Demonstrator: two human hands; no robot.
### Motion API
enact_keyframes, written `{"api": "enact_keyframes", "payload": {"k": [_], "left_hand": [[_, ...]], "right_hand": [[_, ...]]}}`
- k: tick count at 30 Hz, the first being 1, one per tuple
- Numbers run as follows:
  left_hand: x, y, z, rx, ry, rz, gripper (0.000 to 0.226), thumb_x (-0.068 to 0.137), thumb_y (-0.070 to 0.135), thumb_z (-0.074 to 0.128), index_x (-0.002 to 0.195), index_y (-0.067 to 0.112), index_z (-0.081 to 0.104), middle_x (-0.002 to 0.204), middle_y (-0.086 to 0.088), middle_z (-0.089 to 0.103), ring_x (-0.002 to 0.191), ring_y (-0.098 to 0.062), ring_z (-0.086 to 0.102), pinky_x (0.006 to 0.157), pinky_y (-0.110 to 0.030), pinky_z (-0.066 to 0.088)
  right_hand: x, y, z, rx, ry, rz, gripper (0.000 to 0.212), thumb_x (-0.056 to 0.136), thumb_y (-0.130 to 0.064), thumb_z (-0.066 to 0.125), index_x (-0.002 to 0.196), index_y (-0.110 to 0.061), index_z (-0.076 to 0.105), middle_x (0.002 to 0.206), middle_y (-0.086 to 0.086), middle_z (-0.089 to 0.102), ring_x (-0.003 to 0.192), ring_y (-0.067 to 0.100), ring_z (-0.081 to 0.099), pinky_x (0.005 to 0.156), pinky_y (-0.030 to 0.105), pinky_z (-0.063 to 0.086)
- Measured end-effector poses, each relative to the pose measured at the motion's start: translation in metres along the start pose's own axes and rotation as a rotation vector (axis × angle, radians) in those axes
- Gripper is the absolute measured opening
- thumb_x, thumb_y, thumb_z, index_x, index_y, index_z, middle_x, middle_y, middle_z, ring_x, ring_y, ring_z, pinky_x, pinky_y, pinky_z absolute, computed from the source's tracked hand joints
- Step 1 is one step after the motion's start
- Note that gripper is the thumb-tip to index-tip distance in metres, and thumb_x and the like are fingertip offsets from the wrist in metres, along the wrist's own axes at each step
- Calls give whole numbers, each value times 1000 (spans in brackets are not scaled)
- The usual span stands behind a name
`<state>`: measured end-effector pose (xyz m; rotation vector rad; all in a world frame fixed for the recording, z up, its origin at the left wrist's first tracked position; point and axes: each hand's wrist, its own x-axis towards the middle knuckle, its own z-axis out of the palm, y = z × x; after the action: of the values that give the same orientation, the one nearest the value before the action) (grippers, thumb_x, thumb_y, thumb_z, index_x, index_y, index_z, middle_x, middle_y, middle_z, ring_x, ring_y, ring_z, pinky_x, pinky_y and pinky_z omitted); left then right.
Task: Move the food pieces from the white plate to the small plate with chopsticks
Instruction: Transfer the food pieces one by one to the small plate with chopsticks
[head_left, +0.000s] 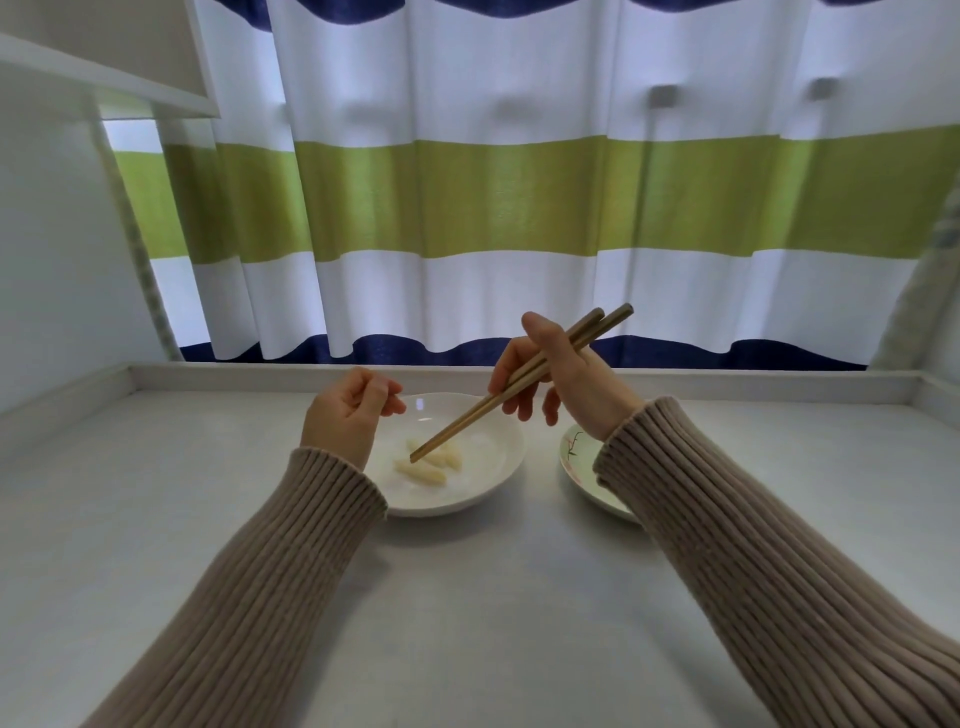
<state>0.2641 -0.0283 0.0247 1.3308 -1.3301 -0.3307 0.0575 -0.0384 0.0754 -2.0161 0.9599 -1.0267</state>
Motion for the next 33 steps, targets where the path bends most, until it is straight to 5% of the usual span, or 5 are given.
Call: {"api": "enact_keyframes", "payload": {"k": [5,12,20,25,33], "left_hand": [[1,-1,1,15,-18,-17,22,94,18,41,85,12,61,73,-1,65,71,-8,58,63,-13,37],[0,0,2,36,-34,-18,21,94,18,41,85,12,60,74,-2,65,72,-8,58,65,-15,38],[-4,2,4,73,-81,47,25,92,19,44,73,28,56,72,3,65,74,-7,60,69,-18,43],[-7,7,4,22,-159,55,18,93,17,44,88,17,61,80,1,69,80,-12,63,74,-20,45],[-12,14,0,-159,-403,81,26,92,5,44,102,22,61,85,11,75,85,-7,70,82,-21,47]], "right_hand": [[0,-2,1,-30,7,-3,65,88,-57,20,70,-13,64,66,6,65,56,11,56,49,22,42],[-2,-2,7,-36,41,-18,55,95,-44,25,70,-10,60,64,1,57,53,6,49,46,7,36],[-2,2,10,-81,62,-22,57,94,-45,29,70,-6,64,64,3,61,55,6,51,56,17,43],[-2,2,10,-74,102,-44,54,96,-38,32,72,-3,65,60,0,61,47,-1,51,47,9,40],[-4,-4,10,-77,126,-62,49,97,-33,31,73,-5,64,60,0,60,48,0,52,49,9,41]]}}
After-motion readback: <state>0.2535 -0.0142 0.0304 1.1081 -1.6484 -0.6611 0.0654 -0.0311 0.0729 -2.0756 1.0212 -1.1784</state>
